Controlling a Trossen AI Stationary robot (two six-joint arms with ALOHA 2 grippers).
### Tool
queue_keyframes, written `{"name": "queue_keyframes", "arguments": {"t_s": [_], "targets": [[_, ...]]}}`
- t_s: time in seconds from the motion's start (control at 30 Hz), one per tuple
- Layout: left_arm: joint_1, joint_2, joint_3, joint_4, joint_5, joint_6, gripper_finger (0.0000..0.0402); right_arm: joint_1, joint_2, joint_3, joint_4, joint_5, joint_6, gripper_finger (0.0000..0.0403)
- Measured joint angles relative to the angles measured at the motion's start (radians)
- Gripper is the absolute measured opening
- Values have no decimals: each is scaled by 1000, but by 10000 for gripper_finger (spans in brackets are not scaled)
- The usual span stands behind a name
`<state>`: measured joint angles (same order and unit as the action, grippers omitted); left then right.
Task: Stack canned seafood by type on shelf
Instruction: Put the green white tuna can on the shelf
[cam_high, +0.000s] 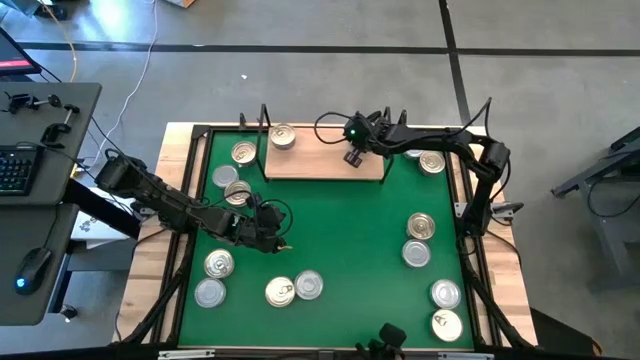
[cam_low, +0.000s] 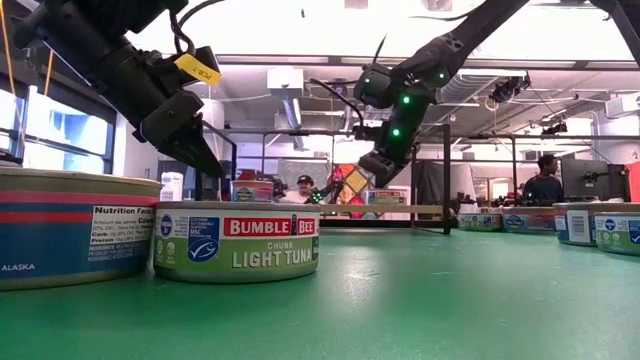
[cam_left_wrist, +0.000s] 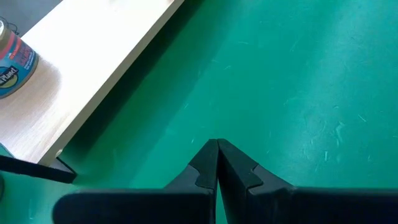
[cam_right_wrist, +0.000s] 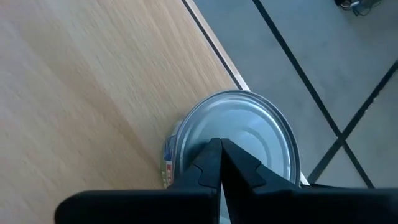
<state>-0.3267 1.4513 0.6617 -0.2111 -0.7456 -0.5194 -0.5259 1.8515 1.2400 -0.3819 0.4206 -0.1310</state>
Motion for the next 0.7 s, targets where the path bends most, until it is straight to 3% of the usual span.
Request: {"name": "queue_keyframes", "arguments": {"t_s": [0.3, 0.7], "targets": [[0, 0, 0, 0, 0, 0, 0, 15, 4, -4, -3, 99, -25, 0], [0, 0, 0, 0, 0, 0, 0, 32, 6, -5, 138, 76, -48, 0]]}}
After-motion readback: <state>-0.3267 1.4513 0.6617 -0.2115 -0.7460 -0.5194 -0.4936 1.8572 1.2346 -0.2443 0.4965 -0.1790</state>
